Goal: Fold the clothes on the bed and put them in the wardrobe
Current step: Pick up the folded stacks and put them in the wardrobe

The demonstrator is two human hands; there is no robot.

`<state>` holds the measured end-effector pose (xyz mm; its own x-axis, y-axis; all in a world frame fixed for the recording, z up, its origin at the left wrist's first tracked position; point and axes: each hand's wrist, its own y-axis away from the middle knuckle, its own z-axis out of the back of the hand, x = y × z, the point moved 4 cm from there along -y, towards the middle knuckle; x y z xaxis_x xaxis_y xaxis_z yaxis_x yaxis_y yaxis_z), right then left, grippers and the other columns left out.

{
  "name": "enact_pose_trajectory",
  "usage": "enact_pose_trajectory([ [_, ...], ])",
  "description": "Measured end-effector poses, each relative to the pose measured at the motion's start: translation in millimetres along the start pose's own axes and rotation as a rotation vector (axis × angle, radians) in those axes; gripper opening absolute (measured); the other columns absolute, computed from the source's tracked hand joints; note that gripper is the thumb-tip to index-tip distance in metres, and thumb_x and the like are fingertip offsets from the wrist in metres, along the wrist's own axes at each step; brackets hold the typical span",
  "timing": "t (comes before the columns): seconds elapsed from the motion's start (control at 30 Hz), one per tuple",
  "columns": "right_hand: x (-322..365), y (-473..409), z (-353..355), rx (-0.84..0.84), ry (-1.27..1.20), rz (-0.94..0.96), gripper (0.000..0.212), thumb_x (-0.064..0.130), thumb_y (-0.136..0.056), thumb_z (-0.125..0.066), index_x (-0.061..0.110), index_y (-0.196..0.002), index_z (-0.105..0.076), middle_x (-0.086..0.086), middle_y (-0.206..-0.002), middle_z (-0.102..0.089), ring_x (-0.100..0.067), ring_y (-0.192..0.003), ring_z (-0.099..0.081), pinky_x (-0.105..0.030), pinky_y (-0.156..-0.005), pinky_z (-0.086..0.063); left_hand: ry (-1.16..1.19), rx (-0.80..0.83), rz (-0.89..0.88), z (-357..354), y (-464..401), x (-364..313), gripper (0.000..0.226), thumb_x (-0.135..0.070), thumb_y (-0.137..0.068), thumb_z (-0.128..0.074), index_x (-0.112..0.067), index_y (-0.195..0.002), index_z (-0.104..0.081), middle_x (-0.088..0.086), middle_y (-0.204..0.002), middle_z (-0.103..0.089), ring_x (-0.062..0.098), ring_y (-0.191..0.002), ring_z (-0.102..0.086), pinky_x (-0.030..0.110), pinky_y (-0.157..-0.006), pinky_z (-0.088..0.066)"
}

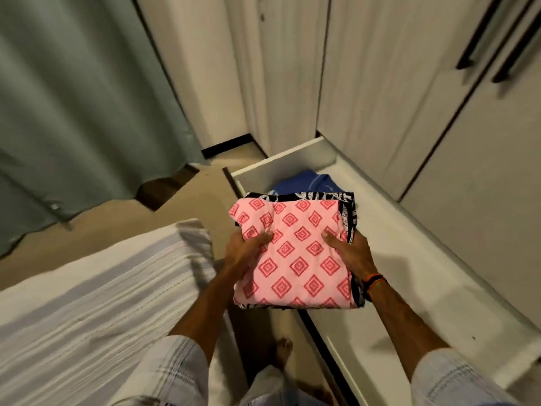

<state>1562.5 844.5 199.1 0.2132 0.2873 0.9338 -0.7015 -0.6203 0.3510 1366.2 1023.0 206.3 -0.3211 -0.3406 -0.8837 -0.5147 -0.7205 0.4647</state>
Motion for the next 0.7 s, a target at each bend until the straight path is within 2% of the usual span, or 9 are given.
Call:
enact_pose_trajectory([
  [0.1,-14,3,40,-0.161,-0.068,-0.011,0.037,0.040,-0.075,-0.083,0.024,-0.106,-0.070,0.003,-0.094,-0.077,-0.021,-0.084,-0.075,-0.048,-0.085,-0.058,-0.056,0.160,0.036,-51,-27,-9,0.052,-0.030,-0.071,-0.084,-0.017,-0.116,-0.062,0.006,-0.099,-0.076,0.028,-0.088,-0.074,0.053,-0.082,-0.058],
  [0.27,-38,23,85,-0.391,-0.154,-0.049,0.038,0.040,-0.076,-0.082,0.024,-0.108,-0.069,0.001,-0.096,-0.077,-0.023,-0.085,-0.075,-0.050,-0.085,-0.058,-0.180,0.407,0.057,-123,-60,-13,0.039,-0.026,-0.080,-0.079,-0.017,-0.114,-0.060,0.004,-0.097,-0.076,0.027,-0.085,-0.075,0.049,-0.080,-0.060],
  [0.57,-94,82,121,-0.633,-0.309,-0.141,0.035,0.032,-0.080,-0.080,0.020,-0.111,-0.069,-0.002,-0.099,-0.077,-0.024,-0.089,-0.075,-0.051,-0.086,-0.057,-0.405,0.702,0.049,-205,-54,13,0.033,-0.021,-0.083,-0.076,-0.017,-0.113,-0.062,0.006,-0.099,-0.076,0.026,-0.086,-0.074,0.048,-0.080,-0.059],
  [0.7,-120,106,138,-0.690,-0.372,-0.179,0.034,0.029,-0.083,-0.078,0.020,-0.113,-0.066,-0.001,-0.099,-0.077,-0.021,-0.088,-0.075,-0.050,-0.086,-0.058,-0.487,0.742,0.052,-237,-34,28,0.022,-0.015,-0.086,-0.073,-0.016,-0.106,-0.064,0.007,-0.092,-0.076,0.019,-0.075,-0.075,0.029,-0.060,-0.058],
])
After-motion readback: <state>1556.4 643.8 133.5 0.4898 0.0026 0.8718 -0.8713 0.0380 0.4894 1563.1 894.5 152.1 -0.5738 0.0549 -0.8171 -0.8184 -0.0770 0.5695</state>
